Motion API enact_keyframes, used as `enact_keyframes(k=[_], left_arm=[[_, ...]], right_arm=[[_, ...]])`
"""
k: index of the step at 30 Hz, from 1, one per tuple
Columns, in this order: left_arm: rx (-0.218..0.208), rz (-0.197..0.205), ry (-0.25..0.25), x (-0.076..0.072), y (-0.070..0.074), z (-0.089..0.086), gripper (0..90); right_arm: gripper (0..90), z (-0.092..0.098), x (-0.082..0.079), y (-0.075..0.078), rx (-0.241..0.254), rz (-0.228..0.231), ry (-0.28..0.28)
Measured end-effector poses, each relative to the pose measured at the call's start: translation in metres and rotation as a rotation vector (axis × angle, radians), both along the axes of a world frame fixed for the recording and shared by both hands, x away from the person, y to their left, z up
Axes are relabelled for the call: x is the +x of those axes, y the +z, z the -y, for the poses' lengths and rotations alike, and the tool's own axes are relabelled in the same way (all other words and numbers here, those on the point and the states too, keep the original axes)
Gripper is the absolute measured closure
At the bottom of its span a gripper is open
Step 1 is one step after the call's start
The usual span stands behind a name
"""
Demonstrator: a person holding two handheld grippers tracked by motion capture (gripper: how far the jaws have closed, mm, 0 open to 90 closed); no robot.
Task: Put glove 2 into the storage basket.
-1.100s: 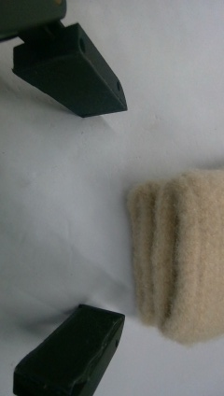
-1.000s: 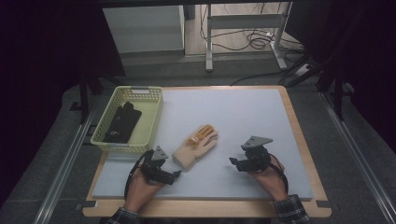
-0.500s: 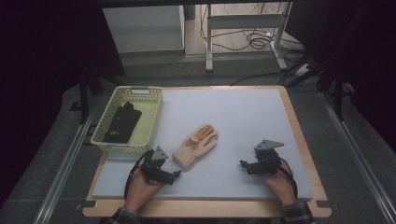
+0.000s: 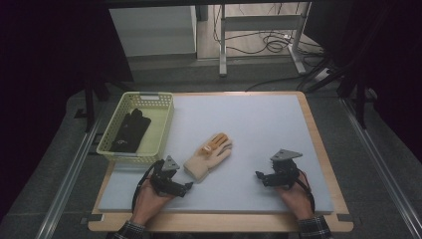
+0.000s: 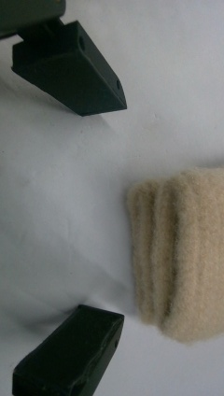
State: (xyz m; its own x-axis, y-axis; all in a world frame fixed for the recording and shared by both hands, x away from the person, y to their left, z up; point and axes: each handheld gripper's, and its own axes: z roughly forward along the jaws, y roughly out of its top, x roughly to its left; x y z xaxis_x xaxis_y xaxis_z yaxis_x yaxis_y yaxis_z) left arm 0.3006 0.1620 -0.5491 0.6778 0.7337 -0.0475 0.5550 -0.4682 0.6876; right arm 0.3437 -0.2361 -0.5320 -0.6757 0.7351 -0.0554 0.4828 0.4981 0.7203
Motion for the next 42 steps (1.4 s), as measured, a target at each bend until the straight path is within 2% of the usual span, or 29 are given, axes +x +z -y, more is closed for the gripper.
enact_keyframes(k=[4, 9, 12, 20, 25, 28, 33, 38, 39, 40, 42], left_arm=[[0.014, -0.008, -0.013, 0.000, 0.005, 0.004, 0.5], [-0.018, -0.029, -0.024, 0.004, 0.015, 0.008, 0.0], [-0.019, -0.037, -0.029, 0.010, 0.021, 0.013, 0.0], [0.031, -0.045, -0.056, 0.035, 0.036, 0.038, 0.0], [0.082, -0.061, -0.078, 0.055, 0.037, 0.060, 0.0], [0.099, -0.067, -0.090, 0.064, 0.036, 0.071, 0.0], [0.148, -0.072, -0.091, 0.078, 0.033, 0.088, 0.0], [0.185, -0.095, -0.087, 0.089, 0.026, 0.099, 2.0], [0.190, -0.102, -0.092, 0.090, 0.024, 0.101, 3.3], [0.176, -0.109, -0.095, 0.091, 0.024, 0.100, 4.7], [0.152, -0.132, -0.109, 0.090, 0.025, 0.097, 13.2]], right_arm=[[14.7, 0.000, 0.000, 0.000, 0.000, 0.001, 0.001], [14.7, 0.000, 0.000, 0.000, 0.000, 0.001, 0.000], [14.6, 0.000, 0.000, 0.000, 0.000, 0.001, 0.000], [14.7, 0.000, 0.000, 0.000, 0.000, 0.001, 0.001], [14.7, 0.000, 0.000, 0.000, 0.001, 0.001, 0.000], [14.7, 0.000, 0.000, 0.000, 0.001, 0.001, 0.000], [14.7, 0.000, 0.000, 0.000, 0.001, 0.001, 0.000], [14.7, 0.000, 0.000, 0.000, 0.001, 0.001, 0.000], [14.7, 0.000, 0.000, 0.000, 0.001, 0.001, 0.000], [14.7, 0.000, 0.000, 0.000, 0.001, 0.001, 0.000], [14.7, 0.000, 0.000, 0.000, 0.000, 0.001, 0.000]])
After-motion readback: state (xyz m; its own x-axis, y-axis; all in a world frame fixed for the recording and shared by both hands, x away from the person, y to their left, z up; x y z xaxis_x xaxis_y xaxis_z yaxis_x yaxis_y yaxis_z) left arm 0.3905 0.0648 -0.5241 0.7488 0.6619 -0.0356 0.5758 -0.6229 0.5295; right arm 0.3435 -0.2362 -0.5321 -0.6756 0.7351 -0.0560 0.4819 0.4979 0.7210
